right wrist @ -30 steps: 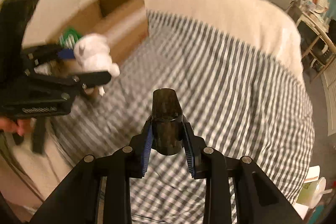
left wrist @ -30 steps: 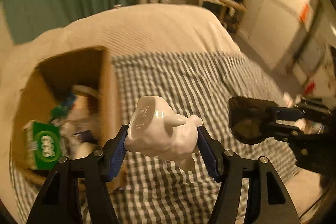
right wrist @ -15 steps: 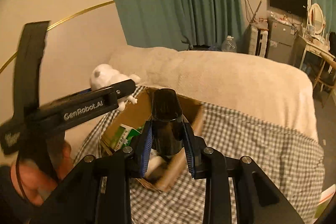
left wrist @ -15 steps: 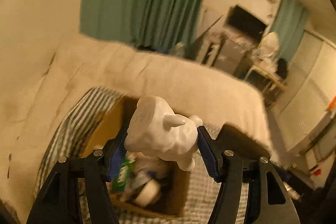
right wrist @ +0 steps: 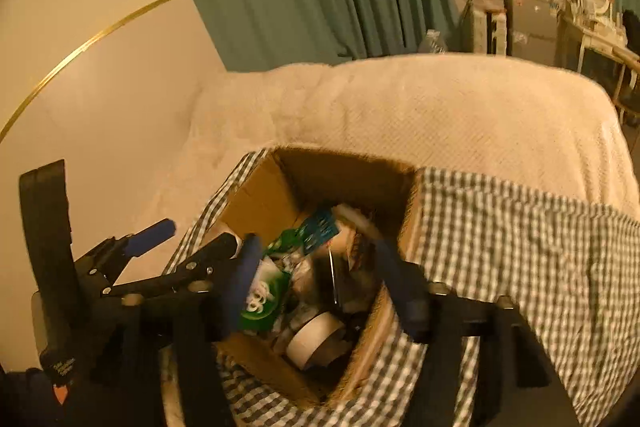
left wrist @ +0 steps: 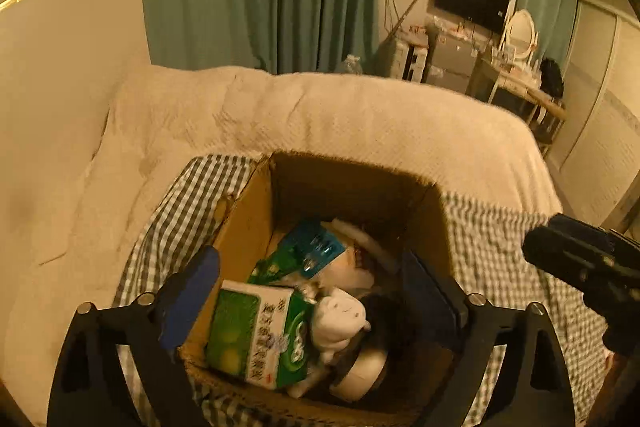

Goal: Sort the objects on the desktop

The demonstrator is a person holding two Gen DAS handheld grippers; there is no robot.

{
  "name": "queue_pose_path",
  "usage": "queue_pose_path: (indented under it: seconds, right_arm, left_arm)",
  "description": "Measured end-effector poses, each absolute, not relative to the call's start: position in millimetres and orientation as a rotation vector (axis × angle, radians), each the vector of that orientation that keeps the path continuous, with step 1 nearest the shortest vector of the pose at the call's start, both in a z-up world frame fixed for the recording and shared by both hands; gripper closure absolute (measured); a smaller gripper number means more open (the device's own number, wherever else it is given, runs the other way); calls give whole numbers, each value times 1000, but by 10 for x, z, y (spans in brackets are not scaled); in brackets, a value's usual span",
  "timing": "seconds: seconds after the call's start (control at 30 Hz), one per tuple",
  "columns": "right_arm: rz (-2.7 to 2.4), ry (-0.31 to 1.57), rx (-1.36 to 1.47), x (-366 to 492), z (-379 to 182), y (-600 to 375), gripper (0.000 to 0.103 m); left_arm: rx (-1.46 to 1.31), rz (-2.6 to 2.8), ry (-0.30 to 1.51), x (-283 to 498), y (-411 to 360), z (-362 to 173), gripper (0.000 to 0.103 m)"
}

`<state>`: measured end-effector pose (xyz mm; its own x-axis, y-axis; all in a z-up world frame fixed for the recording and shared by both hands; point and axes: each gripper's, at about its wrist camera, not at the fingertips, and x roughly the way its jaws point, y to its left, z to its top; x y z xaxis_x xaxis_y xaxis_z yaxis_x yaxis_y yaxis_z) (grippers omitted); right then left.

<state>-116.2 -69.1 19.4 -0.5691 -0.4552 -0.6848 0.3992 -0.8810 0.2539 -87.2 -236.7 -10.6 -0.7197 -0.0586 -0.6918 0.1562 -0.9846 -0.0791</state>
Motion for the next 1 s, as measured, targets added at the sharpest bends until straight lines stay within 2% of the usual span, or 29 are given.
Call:
queue_pose_path:
  seconds: [0.1,0.17,0.27,0.43,0.57,0.77,1.0]
  right_arm:
    - [-2471,10,1046,-1114,273,-548,36]
    - [-2522,59,1024,-1063,340,-422,27]
    - [-2587,51,1017,-965,483,-183,19]
    - [-2726,67,986,-667,712,190,1]
    - [-2769,-5,1060,-481,618,512,1]
    - [-2837,-176,1194,-211,347,955,1]
    - [-2862,-145,1299,-191,13,1167,1]
  left_arm:
    - [1084,-2816,245,-827,-2320,2,5]
    - [1068,-2829,267,-779,-2263,85,5]
    - [1025,-2838,257,-660,-2117,270,0]
    - [951,-2863,228,-428,-1849,533,0]
    - [1005,-2825,216,-294,-1707,510,0]
    - [1086,-2754,376,-187,-1664,227,0]
    - [1146,-2795,111,-134,-1310,-80,0]
